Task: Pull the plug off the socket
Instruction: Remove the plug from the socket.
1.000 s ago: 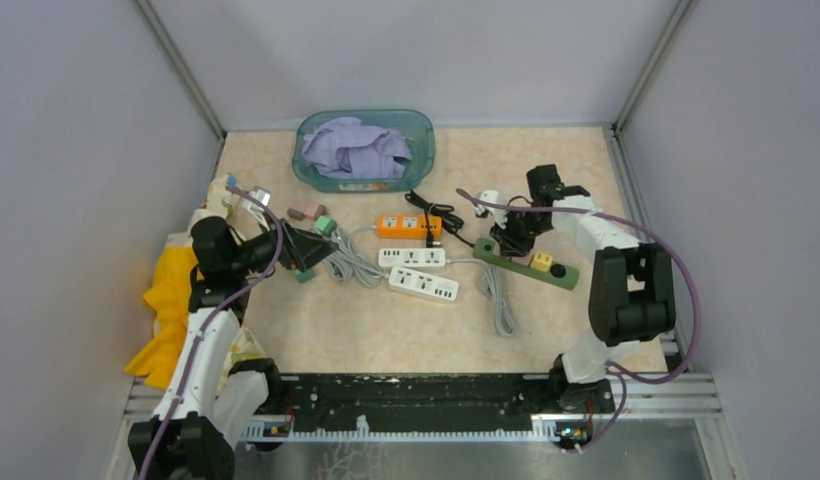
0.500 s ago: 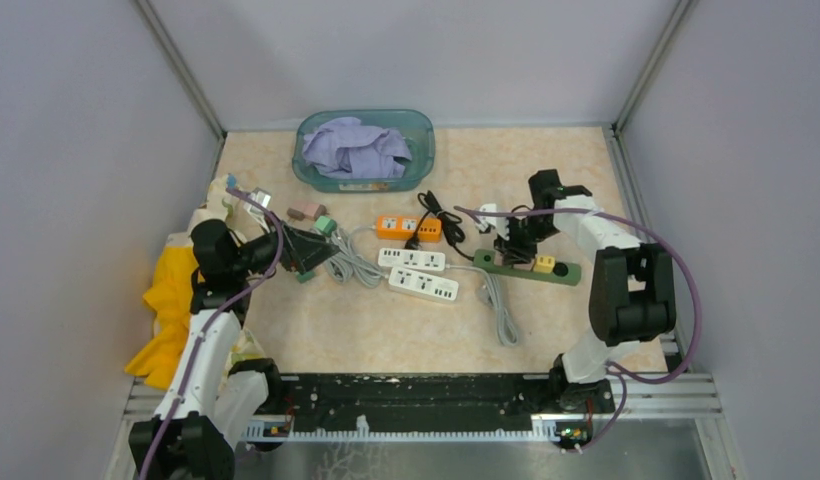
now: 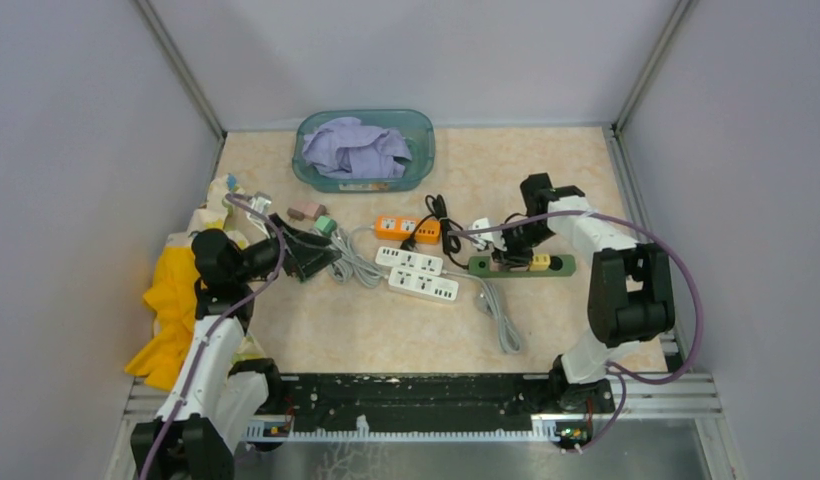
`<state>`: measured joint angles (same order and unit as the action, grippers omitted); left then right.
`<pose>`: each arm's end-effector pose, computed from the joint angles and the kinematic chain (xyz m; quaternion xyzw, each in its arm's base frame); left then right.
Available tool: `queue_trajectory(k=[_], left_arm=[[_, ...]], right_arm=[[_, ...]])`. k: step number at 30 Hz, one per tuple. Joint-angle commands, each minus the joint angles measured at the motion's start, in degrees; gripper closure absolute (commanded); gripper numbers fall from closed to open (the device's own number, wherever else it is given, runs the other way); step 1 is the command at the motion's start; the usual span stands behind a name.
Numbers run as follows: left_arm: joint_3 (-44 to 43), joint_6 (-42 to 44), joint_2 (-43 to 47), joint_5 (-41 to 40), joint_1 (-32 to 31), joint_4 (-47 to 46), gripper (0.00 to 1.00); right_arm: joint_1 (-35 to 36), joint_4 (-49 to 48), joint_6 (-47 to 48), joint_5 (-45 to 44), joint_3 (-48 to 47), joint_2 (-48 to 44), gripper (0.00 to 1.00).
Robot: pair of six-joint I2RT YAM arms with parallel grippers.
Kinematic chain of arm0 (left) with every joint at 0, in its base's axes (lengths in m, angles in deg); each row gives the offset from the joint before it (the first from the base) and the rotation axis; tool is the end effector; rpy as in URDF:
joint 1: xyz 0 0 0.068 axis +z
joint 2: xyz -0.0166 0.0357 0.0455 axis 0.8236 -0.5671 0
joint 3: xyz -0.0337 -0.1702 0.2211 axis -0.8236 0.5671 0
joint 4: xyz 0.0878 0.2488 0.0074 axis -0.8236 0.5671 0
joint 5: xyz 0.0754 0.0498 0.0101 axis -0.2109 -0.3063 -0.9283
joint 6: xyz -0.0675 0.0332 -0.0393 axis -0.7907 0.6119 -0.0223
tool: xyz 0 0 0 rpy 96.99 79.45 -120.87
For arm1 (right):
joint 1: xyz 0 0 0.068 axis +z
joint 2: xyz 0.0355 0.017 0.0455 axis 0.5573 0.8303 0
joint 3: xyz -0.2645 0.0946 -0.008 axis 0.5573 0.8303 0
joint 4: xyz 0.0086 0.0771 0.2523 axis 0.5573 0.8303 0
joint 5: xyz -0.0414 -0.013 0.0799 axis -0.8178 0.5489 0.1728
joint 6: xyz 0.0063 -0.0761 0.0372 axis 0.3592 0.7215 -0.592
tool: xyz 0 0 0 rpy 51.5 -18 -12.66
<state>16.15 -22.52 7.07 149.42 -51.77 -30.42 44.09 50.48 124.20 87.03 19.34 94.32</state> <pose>0.1993 -0.0536 0.2795 0.1527 0.6918 -0.5139 0.4838 0.2800 0.0929 0.1820 -0.7387 0.6056 0.1937 0.2237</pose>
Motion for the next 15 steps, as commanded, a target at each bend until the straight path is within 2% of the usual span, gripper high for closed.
queue_trajectory(k=[1,7,15], left_arm=[[1.1,-1.3,1.4,1.3,-2.1,-5.2,0.05],[1.0,0.8,1.6,-0.4,-6.5,-3.6,0.06],[-0.7,6.4,1.3,-7.1,-17.4,4.3,0.06]], right_arm=[[3.7,6.3,4.7,9.2,1.7,-0.3,0.95],[3.7,3.2,-0.9,7.7,1.1,0.7,0.93],[3.7,1.1,-5.9,6.5,0.3,1.6,0.73]])
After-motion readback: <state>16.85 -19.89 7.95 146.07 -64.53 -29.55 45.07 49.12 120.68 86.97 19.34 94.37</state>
